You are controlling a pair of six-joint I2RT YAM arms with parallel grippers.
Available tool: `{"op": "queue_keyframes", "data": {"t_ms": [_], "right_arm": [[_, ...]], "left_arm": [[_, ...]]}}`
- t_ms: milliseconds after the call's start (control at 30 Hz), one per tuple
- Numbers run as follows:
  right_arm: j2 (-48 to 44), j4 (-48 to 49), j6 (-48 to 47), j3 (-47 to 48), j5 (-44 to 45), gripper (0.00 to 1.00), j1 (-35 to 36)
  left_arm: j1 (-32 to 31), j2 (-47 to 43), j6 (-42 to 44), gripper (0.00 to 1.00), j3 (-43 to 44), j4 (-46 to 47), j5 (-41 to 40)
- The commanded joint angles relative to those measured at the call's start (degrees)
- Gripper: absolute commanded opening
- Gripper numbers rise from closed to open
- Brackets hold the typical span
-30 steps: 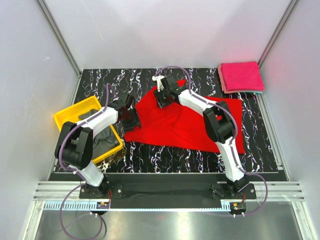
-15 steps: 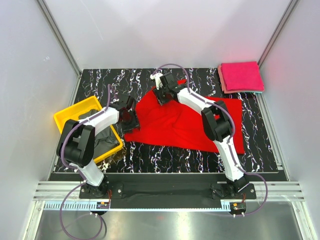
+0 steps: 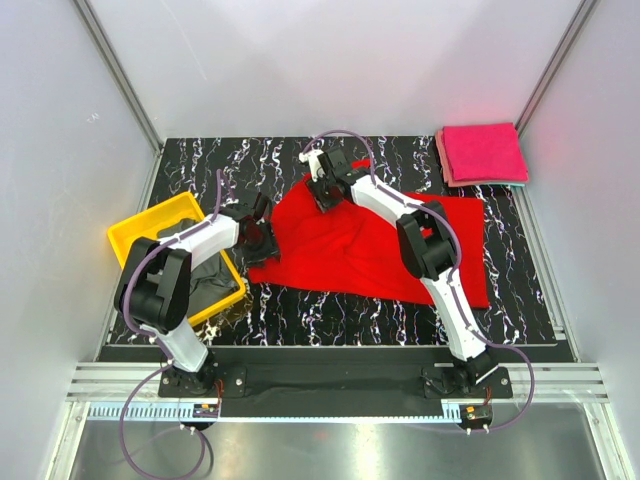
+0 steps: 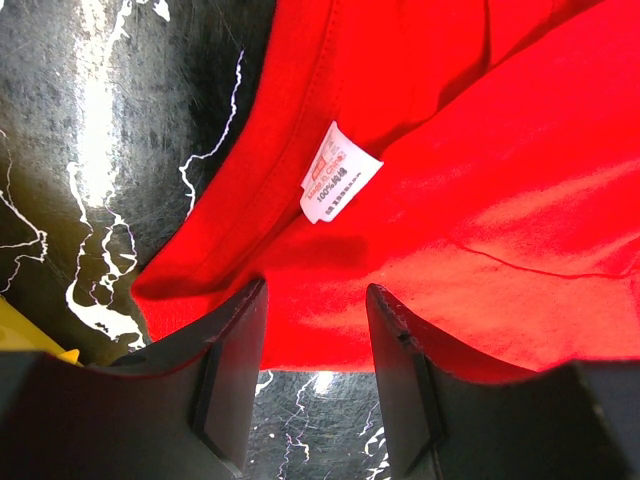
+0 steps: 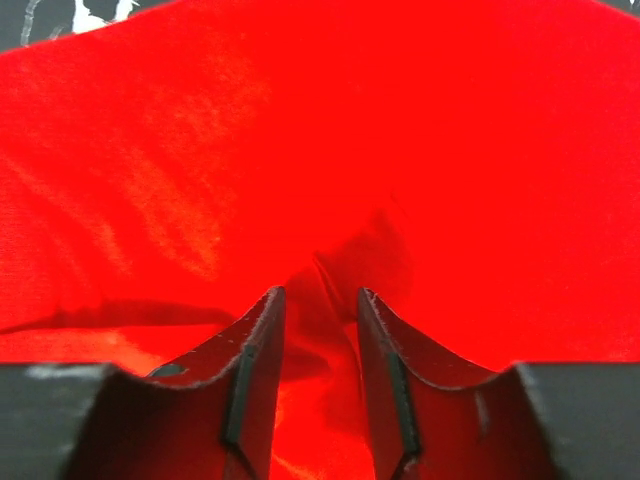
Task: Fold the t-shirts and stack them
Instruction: Fold the tshirt
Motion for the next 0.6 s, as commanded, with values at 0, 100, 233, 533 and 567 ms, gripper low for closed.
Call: {"op": "queue_keyframes", "data": {"t_ms": [0, 100, 233, 533, 567], "right_arm": [[0.07, -0.09, -0.98, 1.78, 1.04, 0.41, -0.43], [0.16, 0.53, -0.90, 1.87, 1.56, 0.28, -0.43], [-0.45, 1.67, -0.90, 2.04, 2.62, 0.00, -0.43], [-5.90, 12.12, 2.27, -3.58, 2.44, 0.00, -2.19], [-5.99, 12.48, 2.27, -4.02, 2.53, 0.00, -2.28]], "left_arm": [[-0.16, 0.17, 0.29, 0.49, 0.50, 1.42, -1.82], [-0.25, 1.05, 0.38, 0.49, 0.59, 0.98, -1.91], [-0.16, 1.14, 0.20, 0.49, 0.06, 1.07, -2.26], [-0.34, 2.45, -0.06, 0.50, -0.99, 1.07, -2.61], [-0.34, 2.37, -0.06, 0.49, -1.17, 1.15, -2.52]]}}
